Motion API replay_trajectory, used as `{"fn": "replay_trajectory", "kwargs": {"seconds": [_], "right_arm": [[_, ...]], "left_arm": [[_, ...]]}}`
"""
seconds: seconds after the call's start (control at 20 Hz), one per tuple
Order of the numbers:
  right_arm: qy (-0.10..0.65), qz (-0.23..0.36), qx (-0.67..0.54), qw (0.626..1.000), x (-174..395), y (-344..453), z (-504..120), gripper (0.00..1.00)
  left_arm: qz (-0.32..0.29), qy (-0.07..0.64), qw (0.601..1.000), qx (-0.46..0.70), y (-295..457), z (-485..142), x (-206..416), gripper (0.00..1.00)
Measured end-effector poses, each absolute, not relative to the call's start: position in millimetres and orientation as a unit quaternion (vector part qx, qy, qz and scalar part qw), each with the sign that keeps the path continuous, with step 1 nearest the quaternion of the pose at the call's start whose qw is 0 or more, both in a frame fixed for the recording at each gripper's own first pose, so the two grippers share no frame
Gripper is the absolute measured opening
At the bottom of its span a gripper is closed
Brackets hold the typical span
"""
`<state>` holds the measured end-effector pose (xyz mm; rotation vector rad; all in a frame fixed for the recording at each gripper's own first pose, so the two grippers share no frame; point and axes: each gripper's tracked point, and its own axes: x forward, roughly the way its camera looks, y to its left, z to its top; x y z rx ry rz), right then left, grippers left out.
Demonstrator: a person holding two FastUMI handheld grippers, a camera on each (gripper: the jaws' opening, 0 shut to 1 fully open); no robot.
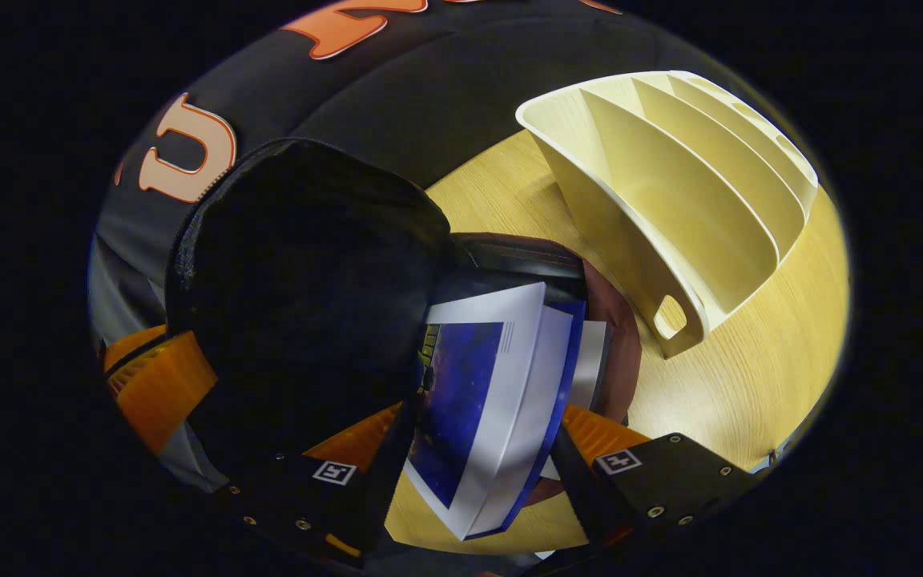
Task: Open the schoolbag, grab two books from the bookshelf and put them into the schoolbag.
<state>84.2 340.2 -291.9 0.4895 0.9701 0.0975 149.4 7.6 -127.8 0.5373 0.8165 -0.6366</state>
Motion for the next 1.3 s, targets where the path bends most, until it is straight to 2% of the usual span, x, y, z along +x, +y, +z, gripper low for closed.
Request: {"fn": "replay_trajectory", "kwargs": {"seconds": [0.1,0.3,0.6,0.8,1.0,1.1,1.15,1.2,1.25,1.3], "right_arm": [[0.472,0.046,0.228,0.851,79.4,331.9,-289.8,0.97],[0.49,0.026,0.221,0.843,82.7,322.7,-298.0,0.97],[0.494,0.06,0.183,0.848,81.1,334.3,-288.1,0.97],[0.475,0.062,0.178,0.86,72.8,293.7,-268.2,0.97],[0.451,0.07,0.163,0.875,61.3,234.6,-245.1,0.97],[0.445,0.062,0.144,0.882,54.4,197.6,-238.9,0.97],[0.442,0.059,0.135,0.885,52.6,182.6,-236.7,0.97],[0.44,0.055,0.129,0.887,50.9,165.5,-235.5,0.97],[0.439,0.054,0.127,0.888,50.3,150.7,-233.2,0.97],[0.438,0.054,0.124,0.889,50.5,137.2,-231.2,0.97]], "left_arm": [[-0.301,0.392,0.837,0.234,16.1,-132.9,147.7,0.01],[-0.303,0.397,0.835,0.229,20.1,-135.2,139.7,0.01],[-0.306,0.408,0.833,0.216,-10.1,-134.7,120.6,0.01],[-0.296,0.415,0.839,0.19,-21.4,-161.2,120.8,0.0],[-0.309,0.434,0.829,0.17,-31.4,-175.5,83.2,0.04],[-0.312,0.447,0.823,0.157,-42.9,-182.5,68.1,0.11],[-0.31,0.451,0.823,0.154,-47.8,-187.2,64.5,0.3],[-0.306,0.459,0.821,0.147,-53.2,-194.1,59.1,0.38],[-0.297,0.466,0.822,0.139,-54.8,-202.4,54.0,0.56],[-0.288,0.471,0.824,0.13,-58.3,-207.4,49.9,0.63]]}}
